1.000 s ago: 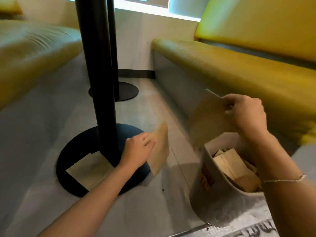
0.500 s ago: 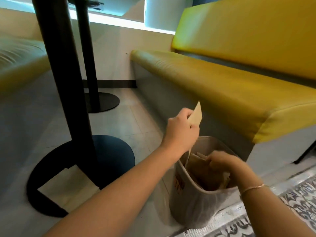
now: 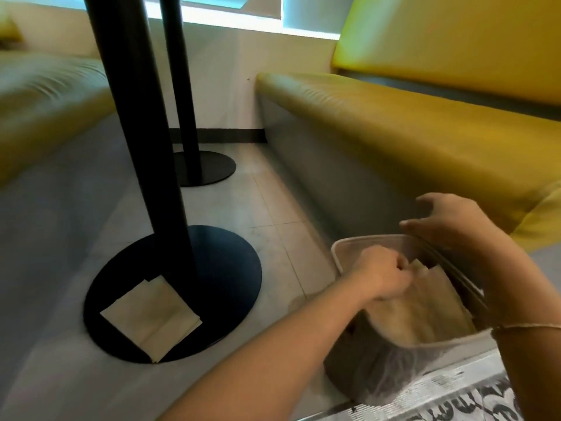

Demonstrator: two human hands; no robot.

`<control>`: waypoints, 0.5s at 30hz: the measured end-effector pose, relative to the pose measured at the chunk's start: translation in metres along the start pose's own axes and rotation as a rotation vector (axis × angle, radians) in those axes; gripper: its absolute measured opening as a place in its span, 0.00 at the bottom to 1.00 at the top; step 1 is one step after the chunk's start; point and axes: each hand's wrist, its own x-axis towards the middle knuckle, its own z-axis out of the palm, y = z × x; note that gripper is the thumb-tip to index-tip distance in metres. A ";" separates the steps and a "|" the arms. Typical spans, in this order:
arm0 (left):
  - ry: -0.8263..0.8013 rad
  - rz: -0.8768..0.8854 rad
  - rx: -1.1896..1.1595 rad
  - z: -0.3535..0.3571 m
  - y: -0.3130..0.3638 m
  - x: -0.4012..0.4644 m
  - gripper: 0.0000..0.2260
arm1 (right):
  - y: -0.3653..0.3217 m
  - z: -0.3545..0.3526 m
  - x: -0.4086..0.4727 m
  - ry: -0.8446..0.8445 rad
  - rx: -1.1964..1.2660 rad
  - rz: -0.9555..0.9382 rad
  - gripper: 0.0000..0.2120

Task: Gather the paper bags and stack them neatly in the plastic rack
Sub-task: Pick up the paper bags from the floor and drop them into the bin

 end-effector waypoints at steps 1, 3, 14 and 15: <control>0.088 0.000 -0.077 -0.009 -0.011 -0.001 0.16 | -0.009 0.003 -0.002 0.027 0.031 -0.030 0.29; 0.288 -0.033 -0.140 -0.033 -0.044 -0.007 0.14 | -0.030 0.011 -0.007 0.063 0.082 -0.111 0.26; 0.079 -0.869 0.528 -0.044 -0.344 -0.127 0.31 | -0.139 0.130 -0.028 -0.223 0.018 -0.536 0.18; 0.064 -0.870 0.570 -0.042 -0.356 -0.136 0.30 | -0.142 0.143 -0.028 -0.264 -0.008 -0.552 0.17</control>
